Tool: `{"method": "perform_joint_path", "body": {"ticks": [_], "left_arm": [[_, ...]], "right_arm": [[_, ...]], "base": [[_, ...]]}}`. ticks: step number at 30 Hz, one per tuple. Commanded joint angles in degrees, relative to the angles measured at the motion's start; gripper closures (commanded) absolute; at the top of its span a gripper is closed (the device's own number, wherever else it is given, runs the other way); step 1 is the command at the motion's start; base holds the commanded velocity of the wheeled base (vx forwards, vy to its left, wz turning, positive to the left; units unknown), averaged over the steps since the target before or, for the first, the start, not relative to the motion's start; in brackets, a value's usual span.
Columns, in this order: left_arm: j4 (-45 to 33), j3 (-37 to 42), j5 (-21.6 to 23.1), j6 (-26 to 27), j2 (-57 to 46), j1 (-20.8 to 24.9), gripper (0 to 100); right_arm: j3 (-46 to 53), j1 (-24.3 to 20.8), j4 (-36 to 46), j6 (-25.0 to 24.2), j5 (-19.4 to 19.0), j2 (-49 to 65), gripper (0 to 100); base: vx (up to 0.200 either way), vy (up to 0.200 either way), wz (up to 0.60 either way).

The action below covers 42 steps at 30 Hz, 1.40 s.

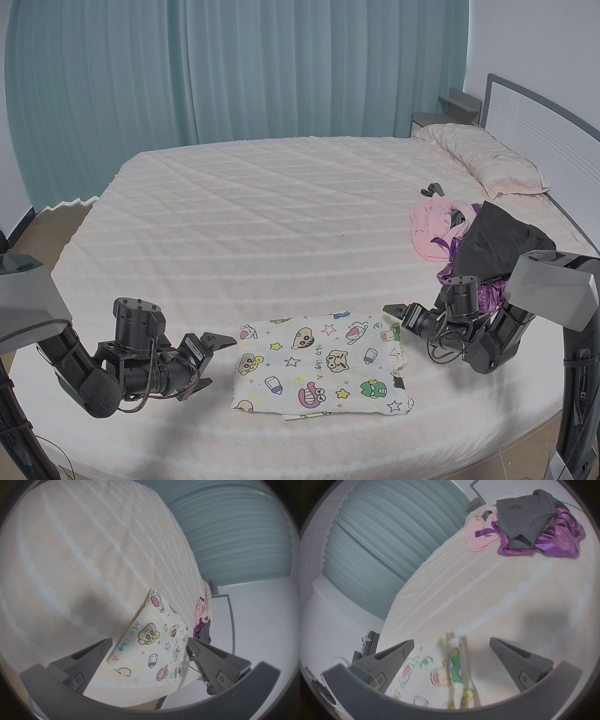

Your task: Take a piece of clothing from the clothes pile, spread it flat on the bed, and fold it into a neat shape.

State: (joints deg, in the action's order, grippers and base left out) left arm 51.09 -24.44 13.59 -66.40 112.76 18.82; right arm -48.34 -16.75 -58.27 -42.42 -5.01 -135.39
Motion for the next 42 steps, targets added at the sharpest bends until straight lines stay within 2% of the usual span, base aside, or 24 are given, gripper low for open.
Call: {"method": "perform_joint_path", "body": {"ticks": [1, 4, 7, 10, 11, 12, 20, 27, 28, 36, 42], "left_arm": [[0.2, -2.4, -1.8, 8.0, 3.8, 0.3, 0], [-0.1, -4.3, -3.3, 11.6, 5.8, 1.0, 0], [-0.2, -8.4, -7.4, 15.2, 10.8, 2.4, 0], [-0.2, -9.5, -8.2, 16.7, 12.6, 2.8, 0], [0.1, -11.9, -10.3, 20.3, 16.1, 3.9, 0], [0.0, -12.9, -11.1, 20.9, 17.0, 4.2, 0], [0.2, -15.2, -11.3, 20.7, 18.1, 8.7, 0], [0.2, -16.9, -10.9, 20.5, 18.3, 9.4, 0], [0.3, -16.9, -10.8, 20.5, 18.2, 9.7, 100], [0.3, -16.6, -10.7, 16.7, 16.9, 10.4, 100], [0.2, -14.8, -10.0, 13.5, 13.4, 10.4, 100]], "right_arm": [[10.9, -1.9, -2.9, 0.6, -0.3, 5.2, 0], [15.1, -3.6, -6.7, 0.6, -0.4, 5.0, 0], [18.3, -6.4, -9.5, 0.6, -0.4, 3.6, 0], [18.2, -6.7, -9.8, 0.3, -0.4, 3.0, 0], [18.2, -6.8, -10.0, 0.3, -1.2, 2.8, 0], [18.3, -6.8, -10.0, 0.3, -2.0, 2.9, 0], [17.0, -7.0, -9.9, 0.5, -6.5, 2.7, 0], [13.9, -10.7, -9.2, 0.4, -6.1, 0.7, 0], [13.2, -10.8, -9.2, 0.4, -6.1, 0.3, 100], [12.7, -10.3, -9.6, -0.2, -6.1, 0.1, 100], [14.3, -9.9, -9.9, -6.2, -6.6, 2.9, 100]], "base": [[0.000, 0.000, 0.00], [0.000, 0.000, 0.00], [0.000, 0.000, 0.00], [0.000, 0.000, 0.00], [0.000, 0.000, 0.00], [0.000, 0.000, 0.00], [0.000, 0.000, 0.00], [0.000, 0.000, 0.00], [0.000, 0.000, 0.00], [0.000, 0.000, 0.00], [0.000, 0.000, 0.00]]}}
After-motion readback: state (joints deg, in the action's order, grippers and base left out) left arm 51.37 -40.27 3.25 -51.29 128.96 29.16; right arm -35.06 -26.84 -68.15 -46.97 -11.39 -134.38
